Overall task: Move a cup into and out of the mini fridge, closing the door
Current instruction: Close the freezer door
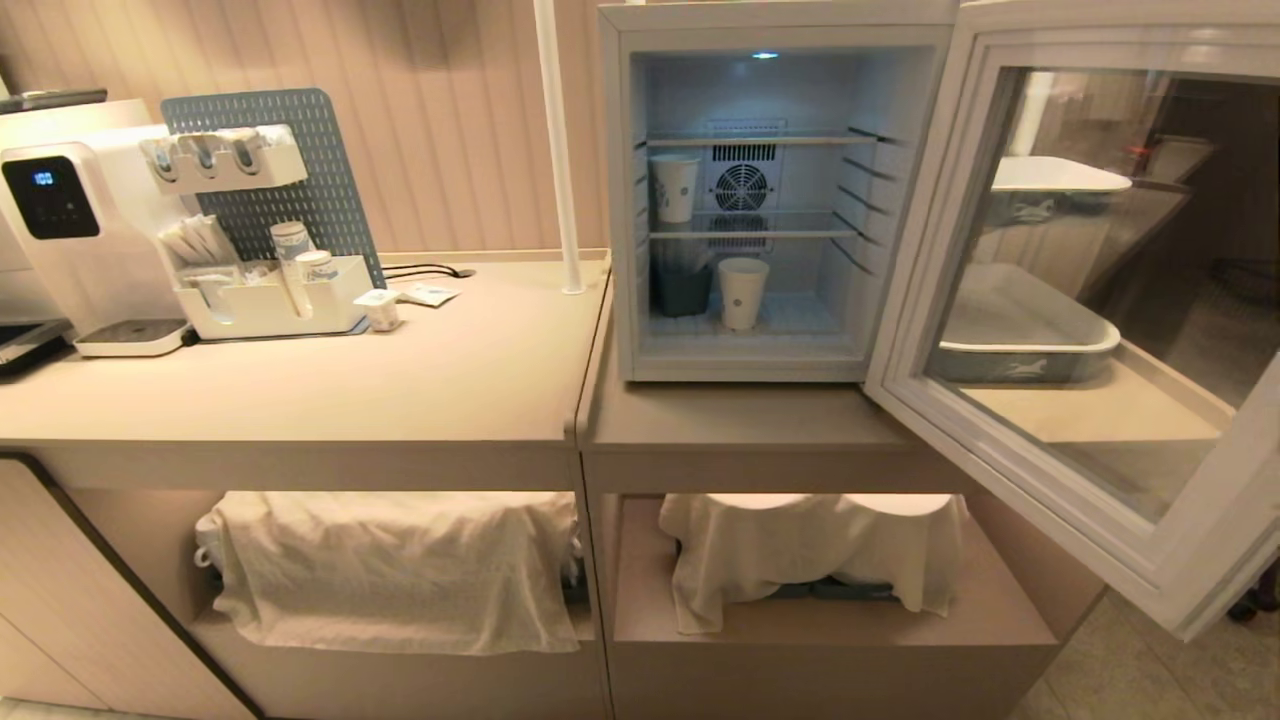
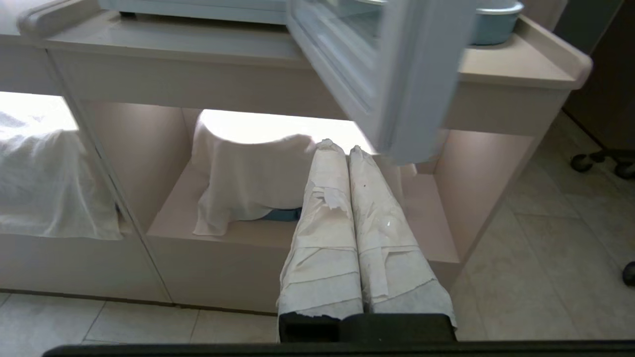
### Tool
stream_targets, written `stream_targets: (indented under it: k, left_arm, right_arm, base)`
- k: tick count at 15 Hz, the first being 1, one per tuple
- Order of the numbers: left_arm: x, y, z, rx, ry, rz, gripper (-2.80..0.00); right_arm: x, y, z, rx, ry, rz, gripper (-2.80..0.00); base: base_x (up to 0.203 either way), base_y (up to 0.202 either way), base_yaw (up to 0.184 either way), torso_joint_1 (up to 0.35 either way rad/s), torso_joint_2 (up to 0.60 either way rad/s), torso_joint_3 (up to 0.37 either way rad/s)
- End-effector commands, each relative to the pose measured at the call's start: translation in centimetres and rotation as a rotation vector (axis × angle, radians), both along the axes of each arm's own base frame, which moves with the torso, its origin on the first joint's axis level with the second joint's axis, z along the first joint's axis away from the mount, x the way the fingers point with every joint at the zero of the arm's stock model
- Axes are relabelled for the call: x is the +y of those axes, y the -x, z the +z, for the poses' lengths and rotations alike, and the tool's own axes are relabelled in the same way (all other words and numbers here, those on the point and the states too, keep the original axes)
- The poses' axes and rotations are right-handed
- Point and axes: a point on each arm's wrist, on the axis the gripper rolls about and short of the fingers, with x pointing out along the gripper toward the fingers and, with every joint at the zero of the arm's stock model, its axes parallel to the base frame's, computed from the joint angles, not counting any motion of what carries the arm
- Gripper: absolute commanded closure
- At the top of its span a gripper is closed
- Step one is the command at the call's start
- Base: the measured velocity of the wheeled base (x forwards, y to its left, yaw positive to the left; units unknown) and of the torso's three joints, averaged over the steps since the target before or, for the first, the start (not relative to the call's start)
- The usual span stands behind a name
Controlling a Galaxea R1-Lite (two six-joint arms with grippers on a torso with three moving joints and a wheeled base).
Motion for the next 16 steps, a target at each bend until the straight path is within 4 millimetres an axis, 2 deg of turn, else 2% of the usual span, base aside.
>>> stream_targets:
  k: [1, 10, 16]
  left_arm:
    - [0.0, -0.01, 0.0, 0.001, 0.0, 0.0, 0.0]
    - [0.01, -0.01, -0.08, 0.004, 0.035, 0.005, 0.0]
    - [0.02, -0.01, -0.04, 0.001, 0.05, 0.009, 0.0]
  right_arm:
    - [0.0, 0.0, 0.0, 0.001, 0.001, 0.001, 0.0]
    - [-0.01, -0.01, -0.03, 0.005, -0.03, -0.003, 0.0]
    - [-0.03, 0.26, 0.21, 0.04, -0.048, -0.01, 0.0]
  base:
    - [0.0, -0.195, -0.002, 0.002, 0.0, -0.004]
    - [0.0, -0.183, 0.0, 0.004, 0.0, 0.003]
    - [0.0, -0.014, 0.001, 0.0, 0.0, 0.0]
